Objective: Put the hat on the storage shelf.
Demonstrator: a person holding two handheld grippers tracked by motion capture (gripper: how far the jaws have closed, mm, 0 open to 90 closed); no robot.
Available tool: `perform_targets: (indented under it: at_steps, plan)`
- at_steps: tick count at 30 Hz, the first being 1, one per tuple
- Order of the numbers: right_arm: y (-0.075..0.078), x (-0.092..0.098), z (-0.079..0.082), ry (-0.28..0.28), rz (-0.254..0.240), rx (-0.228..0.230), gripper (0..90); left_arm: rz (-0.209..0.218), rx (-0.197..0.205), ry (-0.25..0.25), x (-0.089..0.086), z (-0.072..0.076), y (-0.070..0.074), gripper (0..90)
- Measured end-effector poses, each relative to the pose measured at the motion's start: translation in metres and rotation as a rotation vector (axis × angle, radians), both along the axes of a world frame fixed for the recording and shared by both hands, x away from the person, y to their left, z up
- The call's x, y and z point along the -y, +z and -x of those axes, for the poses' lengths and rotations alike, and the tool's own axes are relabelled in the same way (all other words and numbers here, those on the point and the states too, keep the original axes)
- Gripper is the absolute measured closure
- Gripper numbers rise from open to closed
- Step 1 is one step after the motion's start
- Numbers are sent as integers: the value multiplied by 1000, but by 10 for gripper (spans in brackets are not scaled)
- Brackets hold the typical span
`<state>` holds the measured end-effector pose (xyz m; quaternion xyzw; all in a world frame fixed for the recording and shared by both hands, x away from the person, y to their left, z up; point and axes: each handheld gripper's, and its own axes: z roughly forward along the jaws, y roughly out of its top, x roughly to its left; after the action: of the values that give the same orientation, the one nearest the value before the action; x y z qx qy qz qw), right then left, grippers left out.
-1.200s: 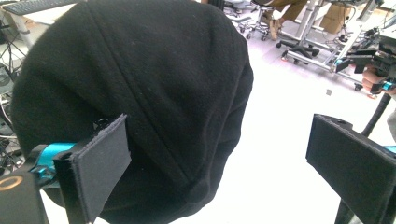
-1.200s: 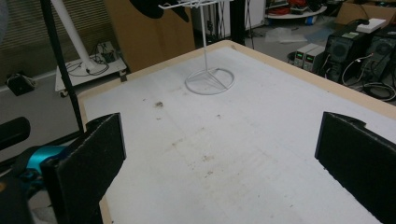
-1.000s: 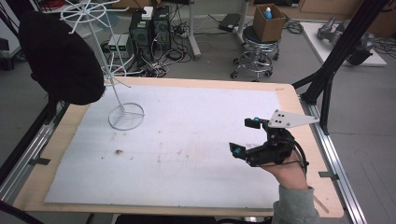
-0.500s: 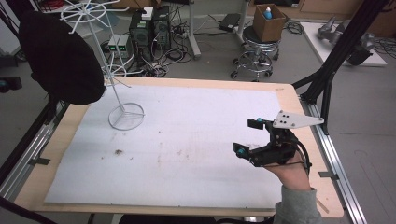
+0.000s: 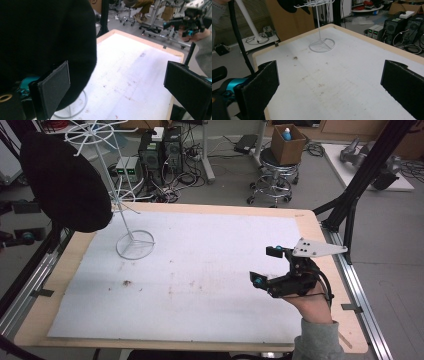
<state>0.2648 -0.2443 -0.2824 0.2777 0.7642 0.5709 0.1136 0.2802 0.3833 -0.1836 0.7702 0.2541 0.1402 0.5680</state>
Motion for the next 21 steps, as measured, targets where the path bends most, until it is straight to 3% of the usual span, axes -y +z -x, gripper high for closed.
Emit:
perform_targets:
  at_steps: [3,6,14,21]
  plan:
    - [0,-2,0,1,7,-1,7,14,3,-12,5,2,-7,69]
    - [0,-2,0,3,6,4,8,21,-21,-22,10,2,-17,69]
    - [1,-4,-2,4,11,1,8,49,-69,-38,21,-3,-56,69]
    - [2,-4,-1,8,13,8,7,50,-69,-35,28,-1,-74,69]
